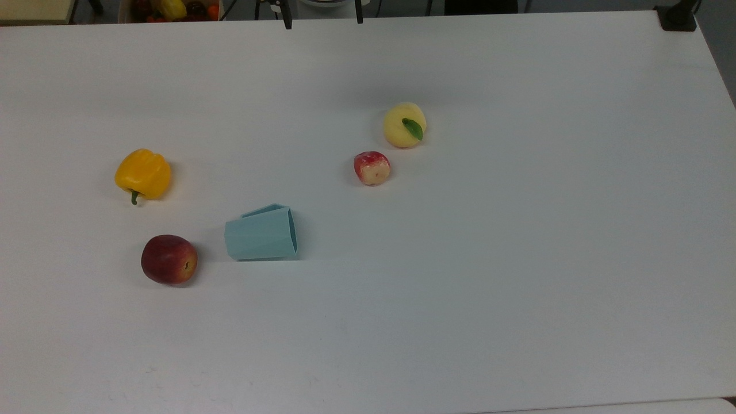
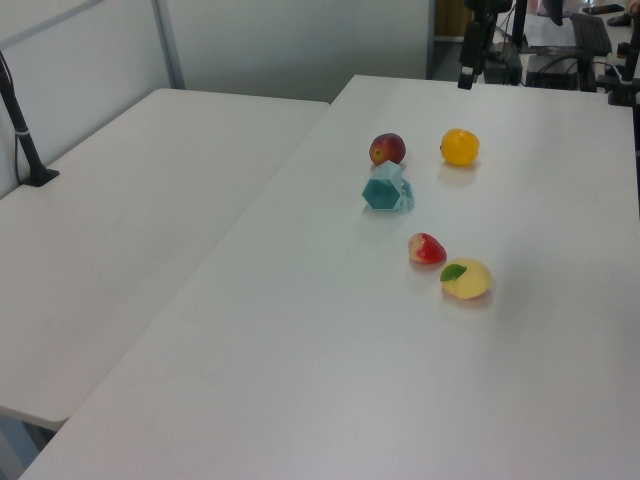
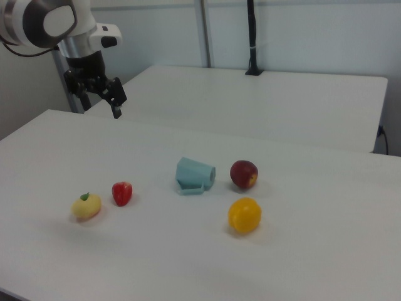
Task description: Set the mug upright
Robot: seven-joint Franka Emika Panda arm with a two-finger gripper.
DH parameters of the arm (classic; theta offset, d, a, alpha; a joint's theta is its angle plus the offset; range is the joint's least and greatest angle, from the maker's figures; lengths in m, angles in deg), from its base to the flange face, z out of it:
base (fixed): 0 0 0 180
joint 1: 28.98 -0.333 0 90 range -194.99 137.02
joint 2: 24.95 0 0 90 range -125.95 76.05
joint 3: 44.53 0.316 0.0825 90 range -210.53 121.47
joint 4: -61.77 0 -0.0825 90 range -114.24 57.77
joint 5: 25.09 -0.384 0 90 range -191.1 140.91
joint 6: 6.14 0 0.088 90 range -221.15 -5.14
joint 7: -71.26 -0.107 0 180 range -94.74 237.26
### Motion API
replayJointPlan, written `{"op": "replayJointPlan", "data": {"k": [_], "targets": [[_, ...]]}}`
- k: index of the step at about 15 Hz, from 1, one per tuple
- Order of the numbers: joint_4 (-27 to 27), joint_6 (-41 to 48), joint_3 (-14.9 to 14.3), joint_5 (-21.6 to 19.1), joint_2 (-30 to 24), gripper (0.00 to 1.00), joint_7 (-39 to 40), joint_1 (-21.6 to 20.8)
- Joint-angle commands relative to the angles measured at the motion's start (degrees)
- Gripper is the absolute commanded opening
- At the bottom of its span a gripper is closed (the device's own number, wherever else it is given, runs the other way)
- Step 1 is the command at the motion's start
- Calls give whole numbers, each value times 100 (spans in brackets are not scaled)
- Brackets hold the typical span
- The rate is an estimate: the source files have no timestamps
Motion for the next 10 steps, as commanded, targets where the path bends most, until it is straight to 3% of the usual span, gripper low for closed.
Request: {"op": "replayJointPlan", "data": {"k": [1,4,7,10], "targets": [[-120,-158,-52,193,-27,100,157,-92],[-93,-368,-44,420,43,100,157,-92],[-93,-903,271,1499,350,100,-35,-153],[-111,-1430,317,2353,728,100,-860,-311]]}}
